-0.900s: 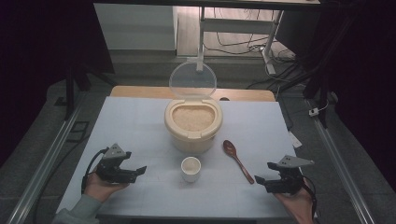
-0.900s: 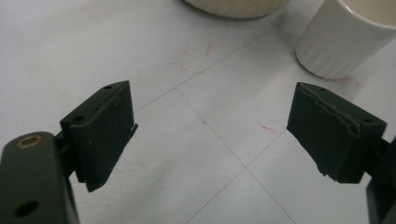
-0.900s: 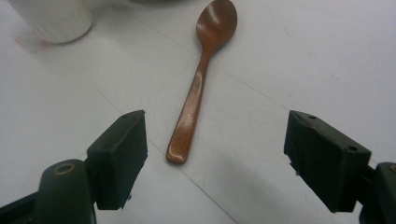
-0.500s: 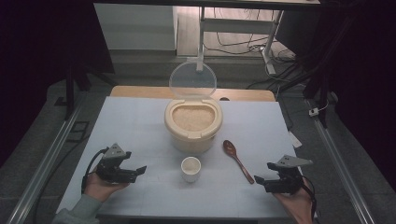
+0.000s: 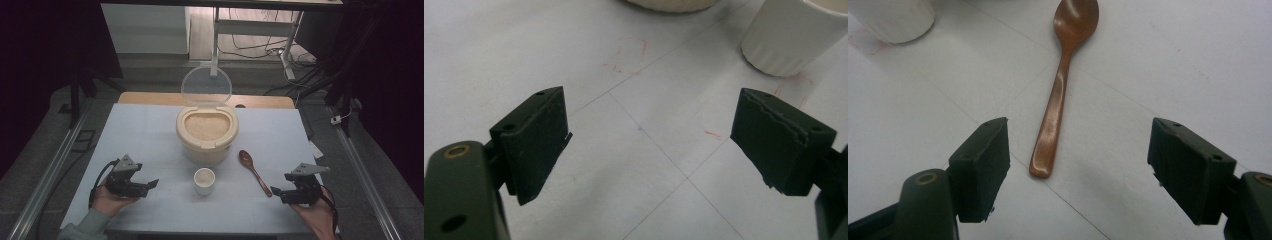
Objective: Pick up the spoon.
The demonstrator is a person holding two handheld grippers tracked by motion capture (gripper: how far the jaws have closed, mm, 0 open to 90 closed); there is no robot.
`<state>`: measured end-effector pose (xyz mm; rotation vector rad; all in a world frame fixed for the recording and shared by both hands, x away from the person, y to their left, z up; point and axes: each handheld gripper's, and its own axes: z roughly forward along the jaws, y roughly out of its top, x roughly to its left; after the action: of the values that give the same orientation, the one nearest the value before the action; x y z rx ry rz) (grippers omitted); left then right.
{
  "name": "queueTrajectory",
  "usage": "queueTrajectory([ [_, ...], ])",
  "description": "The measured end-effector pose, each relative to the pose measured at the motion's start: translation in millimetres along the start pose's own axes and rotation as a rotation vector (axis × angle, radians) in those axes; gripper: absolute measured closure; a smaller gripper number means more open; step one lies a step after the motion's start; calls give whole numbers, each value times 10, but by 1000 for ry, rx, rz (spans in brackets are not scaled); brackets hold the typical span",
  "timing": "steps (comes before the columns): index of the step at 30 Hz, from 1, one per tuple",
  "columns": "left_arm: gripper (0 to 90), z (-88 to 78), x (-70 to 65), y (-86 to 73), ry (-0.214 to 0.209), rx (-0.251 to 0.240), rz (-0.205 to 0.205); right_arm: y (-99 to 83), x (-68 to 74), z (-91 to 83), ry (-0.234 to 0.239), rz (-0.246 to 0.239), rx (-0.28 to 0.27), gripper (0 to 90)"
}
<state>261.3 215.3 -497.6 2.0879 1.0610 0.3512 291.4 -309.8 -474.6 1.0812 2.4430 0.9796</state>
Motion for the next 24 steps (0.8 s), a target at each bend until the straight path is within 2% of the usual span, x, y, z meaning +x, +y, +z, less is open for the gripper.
queueTrajectory([
  [7, 150, -13, 4, -7, 8, -4, -5, 168, 27, 16, -4, 0, 23, 282],
  [16, 149, -1, 0, -14, 10, 2, 0, 345, 179, -3, -35, 3, 133, 320],
  [24, 149, 1, 0, -16, 14, 2, -3, 445, 263, 179, -23, -12, 220, 331],
])
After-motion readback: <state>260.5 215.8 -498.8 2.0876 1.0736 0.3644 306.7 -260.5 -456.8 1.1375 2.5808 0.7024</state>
